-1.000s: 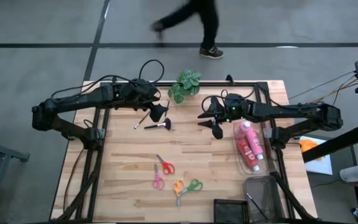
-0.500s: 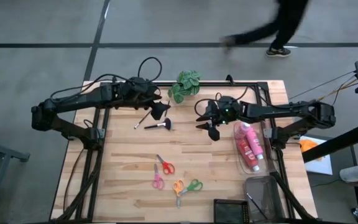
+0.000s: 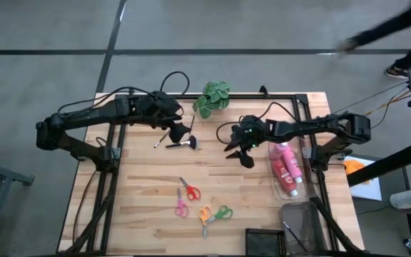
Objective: Pick & Place Paint Supplies
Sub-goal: Put the black paint brush into the gray bin
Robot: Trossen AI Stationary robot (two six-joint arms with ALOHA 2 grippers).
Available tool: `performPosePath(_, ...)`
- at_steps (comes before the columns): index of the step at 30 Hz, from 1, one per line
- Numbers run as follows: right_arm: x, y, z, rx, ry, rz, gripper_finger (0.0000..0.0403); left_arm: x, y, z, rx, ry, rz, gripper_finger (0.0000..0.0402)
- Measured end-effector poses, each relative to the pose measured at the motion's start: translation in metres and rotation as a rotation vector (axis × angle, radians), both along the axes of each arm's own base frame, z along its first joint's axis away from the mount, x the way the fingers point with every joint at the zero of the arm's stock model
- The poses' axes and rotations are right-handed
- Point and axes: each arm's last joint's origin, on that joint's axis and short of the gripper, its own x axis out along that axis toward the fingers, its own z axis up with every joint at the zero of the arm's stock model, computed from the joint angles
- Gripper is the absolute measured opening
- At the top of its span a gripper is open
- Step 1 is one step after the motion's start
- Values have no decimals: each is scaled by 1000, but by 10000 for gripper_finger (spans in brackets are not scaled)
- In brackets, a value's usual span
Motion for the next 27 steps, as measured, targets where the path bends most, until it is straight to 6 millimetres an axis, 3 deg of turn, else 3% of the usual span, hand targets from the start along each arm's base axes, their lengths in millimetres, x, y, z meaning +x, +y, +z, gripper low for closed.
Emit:
performPosePath(7, -6, -15, 6, 47, -35, 4, 162, 0, 0, 0, -2, -3, 6, 356)
performPosePath(17, -36, -42, 44, 5, -146, -62, 162, 0, 0, 0, -23, -8, 26, 356)
performPosePath(27, -92, -21, 79, 130, -37, -159, 162, 0, 0, 0, -23, -9, 27, 356)
